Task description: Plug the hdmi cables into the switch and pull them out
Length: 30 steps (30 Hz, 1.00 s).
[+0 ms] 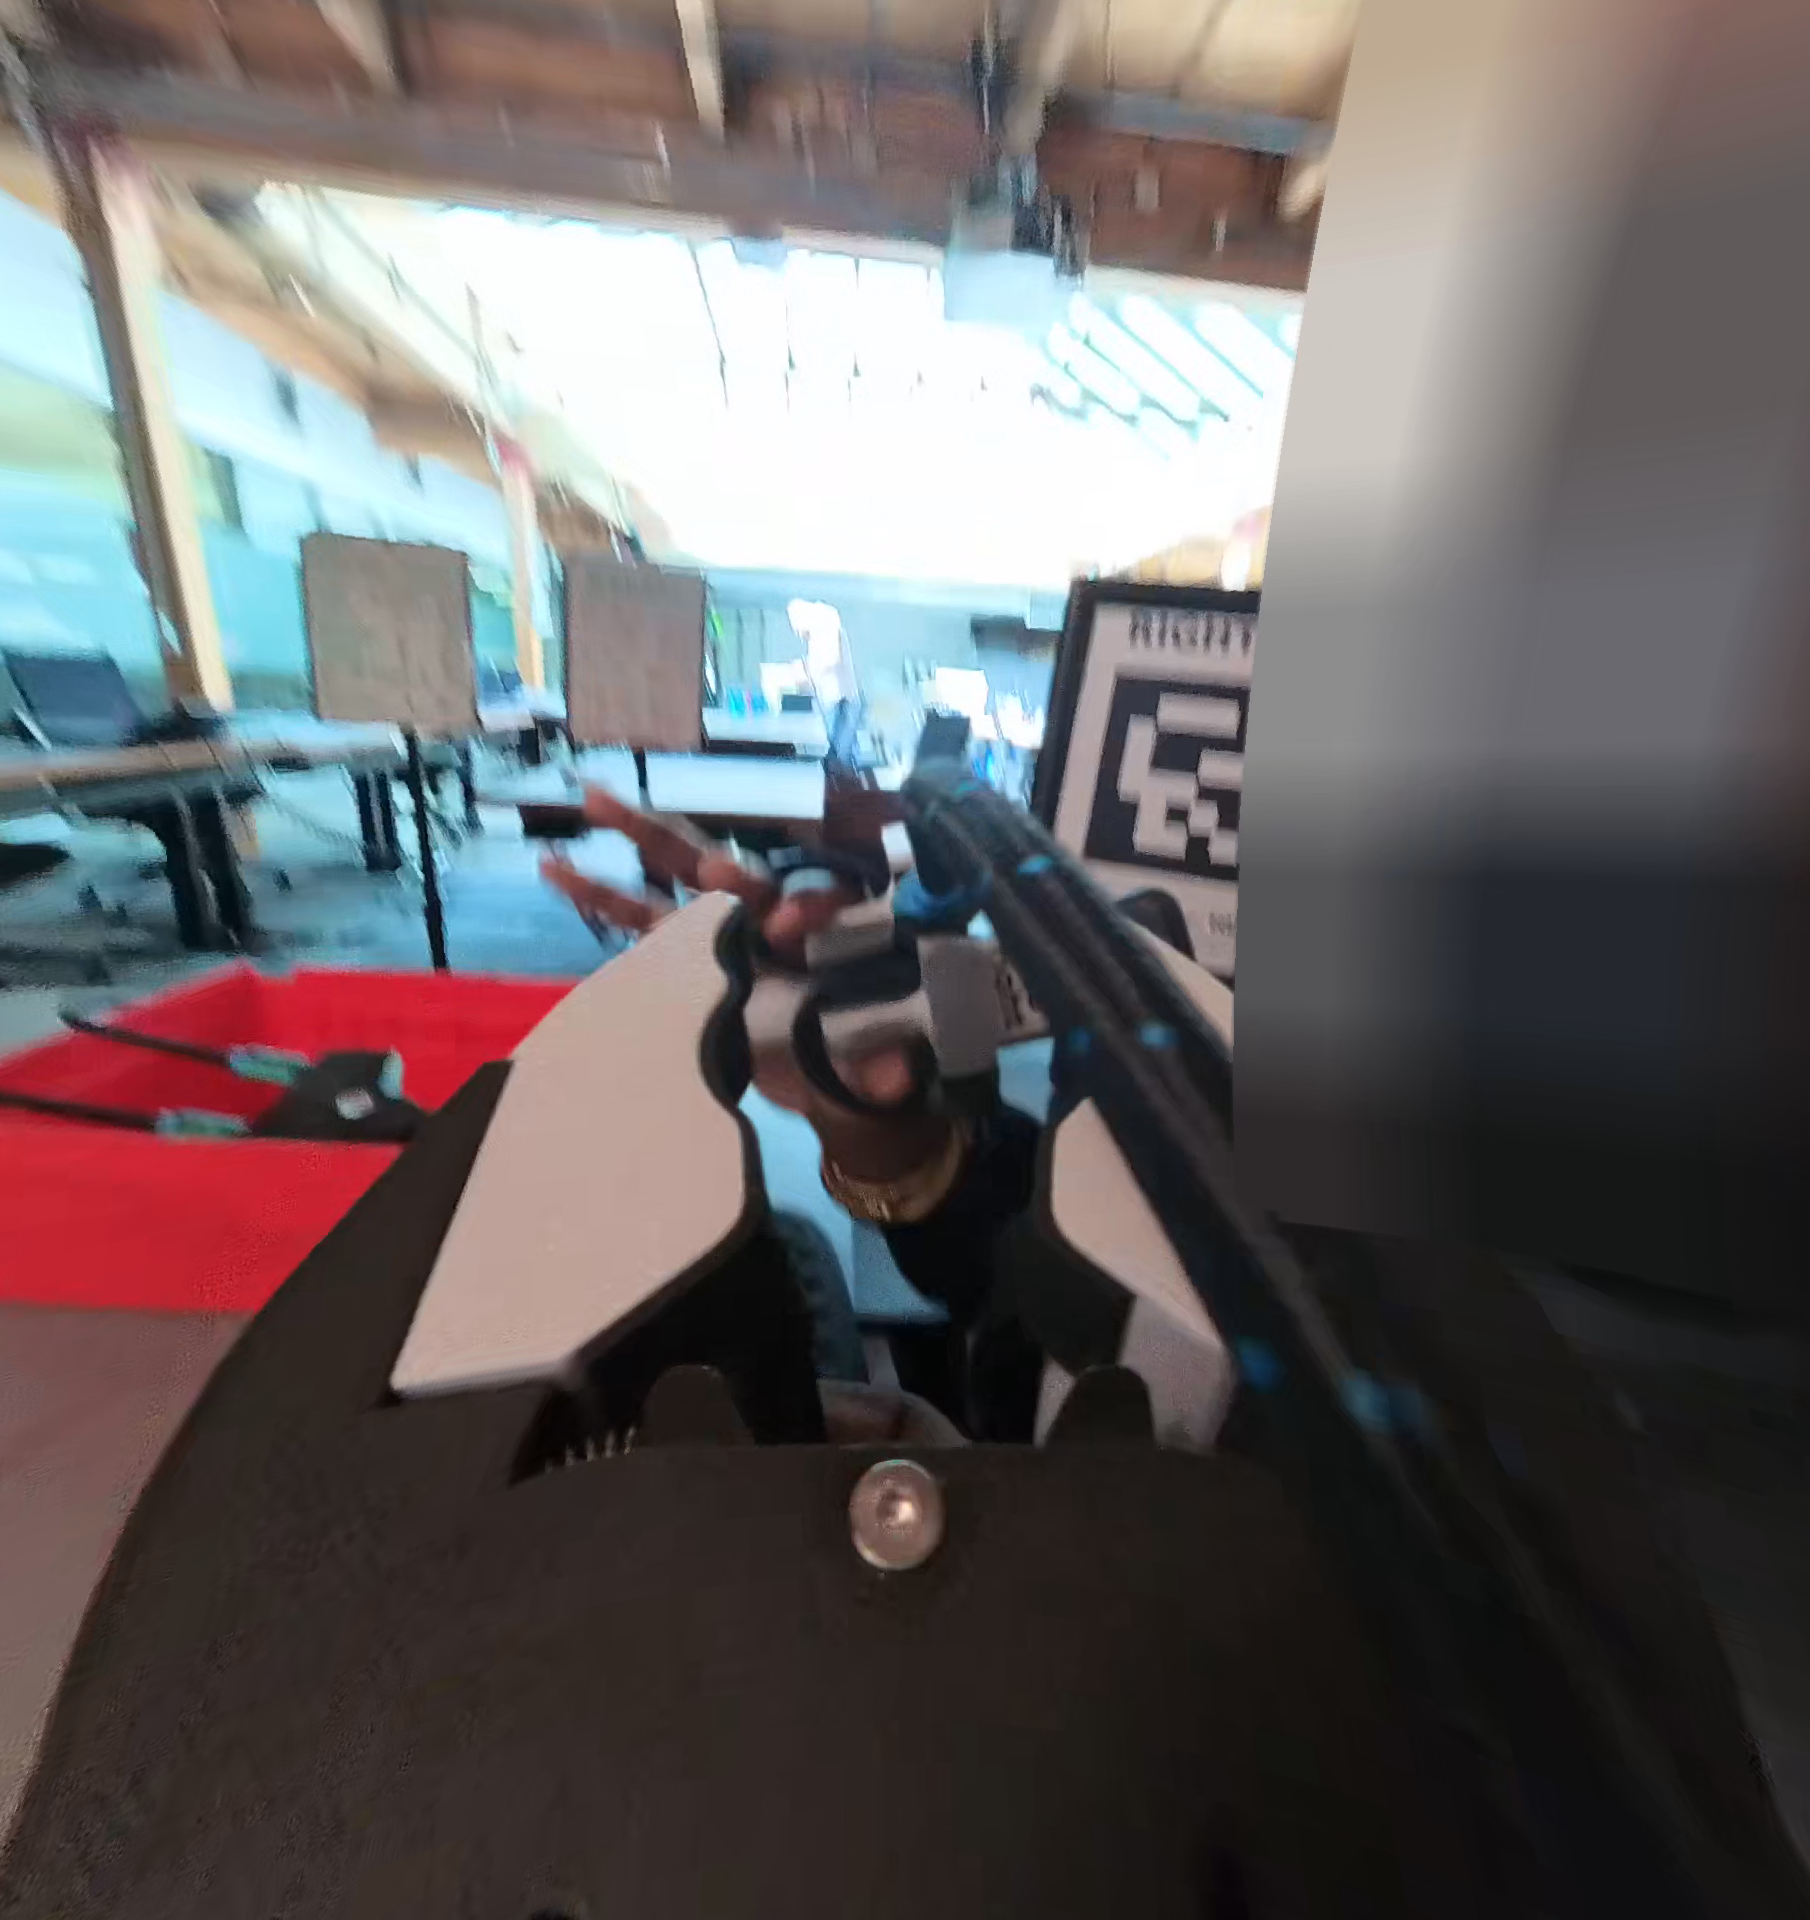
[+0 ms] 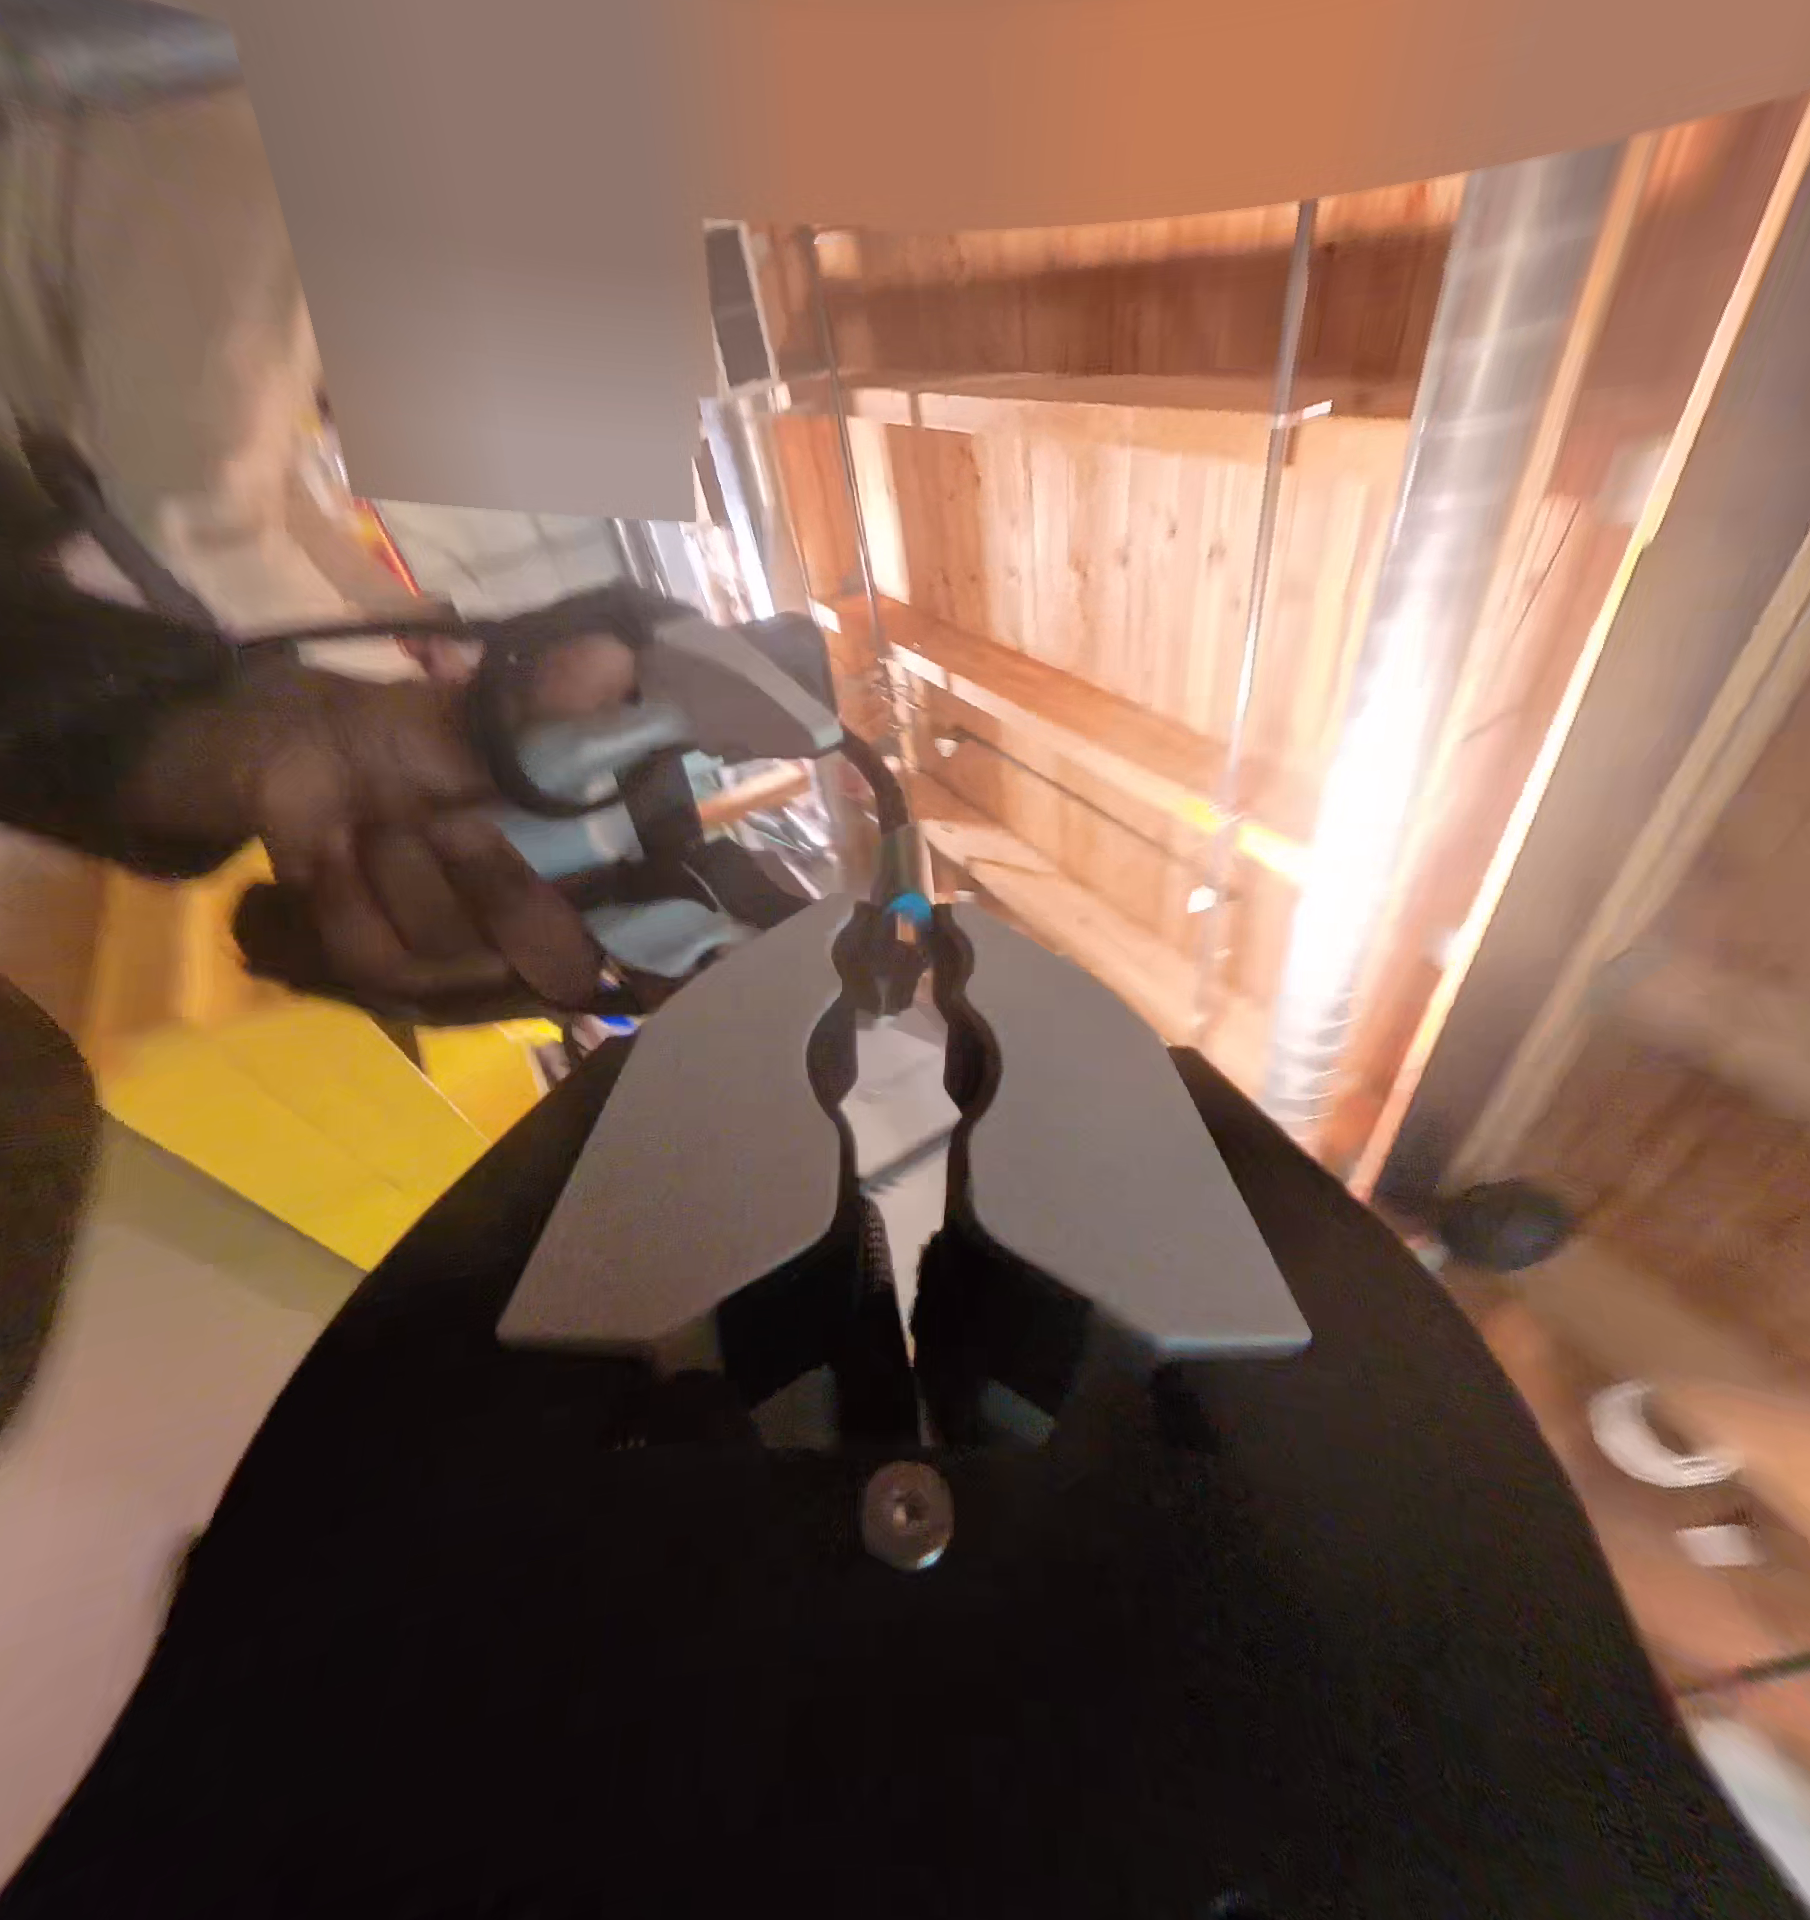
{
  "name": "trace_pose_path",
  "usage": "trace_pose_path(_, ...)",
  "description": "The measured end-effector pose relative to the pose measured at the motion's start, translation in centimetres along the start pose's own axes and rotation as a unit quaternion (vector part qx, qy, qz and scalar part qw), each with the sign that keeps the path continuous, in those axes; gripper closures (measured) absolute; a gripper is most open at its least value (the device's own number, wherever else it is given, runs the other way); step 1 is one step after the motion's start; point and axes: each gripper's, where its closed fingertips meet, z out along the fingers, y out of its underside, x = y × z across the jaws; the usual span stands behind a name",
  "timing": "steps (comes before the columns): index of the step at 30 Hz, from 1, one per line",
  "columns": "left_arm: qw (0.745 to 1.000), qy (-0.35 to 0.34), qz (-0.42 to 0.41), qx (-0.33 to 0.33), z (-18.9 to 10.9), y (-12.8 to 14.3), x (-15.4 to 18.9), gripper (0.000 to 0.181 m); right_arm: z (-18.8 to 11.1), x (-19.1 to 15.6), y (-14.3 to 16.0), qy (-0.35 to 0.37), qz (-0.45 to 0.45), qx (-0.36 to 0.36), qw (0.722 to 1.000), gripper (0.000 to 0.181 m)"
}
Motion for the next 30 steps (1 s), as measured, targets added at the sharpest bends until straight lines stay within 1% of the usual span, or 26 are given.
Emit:
trace_pose_path(1, 1.0, 0.002, -0.002, -0.025, 0.1, 0.7, 0.1, 0.126, -0.1, -0.1, 0.0, -0.003, -0.046, -0.008, 0.999, 0.17)
trace_pose_path(3, 0.999, -0.003, 0.002, -0.047, 0.3, 1.5, -0.1, 0.121, -0.3, -0.4, 0.2, -0.012, -0.103, -0.015, 0.994, 0.17)
trace_pose_path(4, 0.999, -0.004, 0.001, -0.052, 0.5, 1.7, -0.1, 0.121, -0.4, -0.6, 0.2, -0.018, -0.112, -0.016, 0.993, 0.17)
trace_pose_path(7, 0.998, 0.0, -0.007, -0.054, 0.9, 2.3, -0.2, 0.131, -0.4, -1.1, 0.5, -0.036, -0.098, -0.013, 0.994, 0.17)
trace_pose_path(9, 0.998, -0.003, -0.01, -0.062, 1.0, 2.6, -0.3, 0.136, -0.4, -1.2, 1.3, -0.041, -0.109, -0.033, 0.993, 0.17)
trace_pose_path(13, 0.998, -0.04, -0.002, -0.058, 1.2, 2.5, -1.1, 0.136, -0.7, -1.2, 2.3, -0.055, -0.145, -0.07, 0.986, 0.169)
trace_pose_path(16, 0.997, -0.069, -0.001, -0.045, 1.1, 2.2, -1.9, 0.145, -0.8, -1.0, 2.8, -0.06, -0.151, -0.089, 0.983, 0.169)
trace_pose_path(19, 0.997, -0.067, 0.016, -0.043, 1.2, 2.3, -1.8, 0.152, -0.8, -1.1, 3.5, -0.061, -0.161, -0.112, 0.979, 0.169)
trace_pose_path(23, 0.997, -0.067, 0.022, -0.039, 1.3, 2.4, -2.0, 0.159, -1.0, -1.2, 3.7, -0.065, -0.141, -0.111, 0.982, 0.169)
trace_pose_path(27, 0.999, -0.037, -0.007, -0.024, 1.2, 2.3, -1.8, 0.161, -1.1, -1.1, 3.0, -0.056, -0.131, -0.084, 0.986, 0.166)
trace_pose_path(30, 1.0, -0.016, -0.015, -0.02, 1.1, 2.2, -1.3, 0.161, -1.3, -1.0, 2.0, -0.061, -0.098, -0.056, 0.992, 0.165)
